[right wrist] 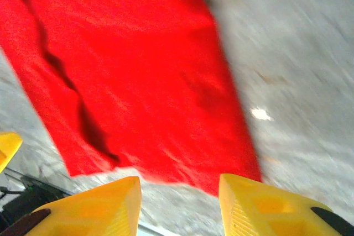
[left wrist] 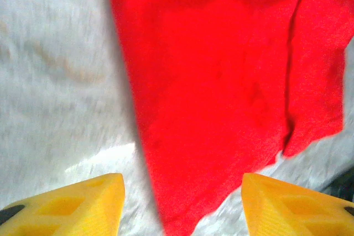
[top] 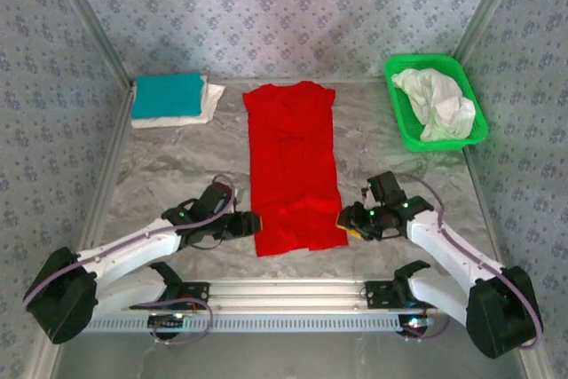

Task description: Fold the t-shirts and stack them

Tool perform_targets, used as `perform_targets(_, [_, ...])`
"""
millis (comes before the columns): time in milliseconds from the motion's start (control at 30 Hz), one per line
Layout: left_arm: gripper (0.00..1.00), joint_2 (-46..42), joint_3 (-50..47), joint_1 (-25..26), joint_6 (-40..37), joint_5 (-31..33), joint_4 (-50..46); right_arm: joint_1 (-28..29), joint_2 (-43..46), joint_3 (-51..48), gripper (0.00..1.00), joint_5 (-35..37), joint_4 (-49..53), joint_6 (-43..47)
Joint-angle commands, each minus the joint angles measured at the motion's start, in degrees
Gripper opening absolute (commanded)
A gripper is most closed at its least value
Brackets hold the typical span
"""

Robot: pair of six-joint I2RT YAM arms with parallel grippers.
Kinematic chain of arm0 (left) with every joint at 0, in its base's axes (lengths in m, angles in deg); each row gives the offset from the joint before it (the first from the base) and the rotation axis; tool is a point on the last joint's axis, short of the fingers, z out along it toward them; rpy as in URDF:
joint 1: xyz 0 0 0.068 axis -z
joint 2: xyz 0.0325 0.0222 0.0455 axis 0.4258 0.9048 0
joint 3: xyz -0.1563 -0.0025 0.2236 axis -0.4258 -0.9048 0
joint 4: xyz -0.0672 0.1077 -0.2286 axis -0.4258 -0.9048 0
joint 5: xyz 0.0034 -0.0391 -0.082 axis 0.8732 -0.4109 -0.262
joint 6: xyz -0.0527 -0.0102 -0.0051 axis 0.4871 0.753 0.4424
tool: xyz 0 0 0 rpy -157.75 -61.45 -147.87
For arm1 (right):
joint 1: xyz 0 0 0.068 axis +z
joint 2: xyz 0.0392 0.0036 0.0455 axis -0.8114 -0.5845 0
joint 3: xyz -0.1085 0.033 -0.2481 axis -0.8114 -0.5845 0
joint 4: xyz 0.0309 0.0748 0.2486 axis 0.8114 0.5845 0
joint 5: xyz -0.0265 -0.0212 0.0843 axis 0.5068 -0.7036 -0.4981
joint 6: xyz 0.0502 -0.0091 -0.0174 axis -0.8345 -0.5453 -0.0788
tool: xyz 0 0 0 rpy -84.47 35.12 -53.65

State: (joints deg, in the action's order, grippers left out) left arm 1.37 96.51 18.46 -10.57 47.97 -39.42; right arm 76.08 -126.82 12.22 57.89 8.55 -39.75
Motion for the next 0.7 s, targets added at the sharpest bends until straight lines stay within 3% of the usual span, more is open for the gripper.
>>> perform_targets(0, [0.59,-2.0,-0.6,0.7,3.5,-4.6,-0.9,-1.8,2.5,-1.6,0.45,-5.1,6.1,2.1])
perform_targets(333, [0.54,5.9,-0.1,3.5,5.4,-6.0,5.8,-2.9,-2.7,-3.2,0.45,-5.6,1.6,6.2])
perform_targets(567, [0.52,8.2,1.9,5.6,6.8,-4.5,0.4,-3.0,-3.4,-2.7,0.44,-4.2,1.0,6.4])
perform_targets(667, [0.52,9.1,1.3,6.2,8.0,-5.4,3.0,-3.1,-4.4,-2.9,0.44,-4.3,0.3,6.3])
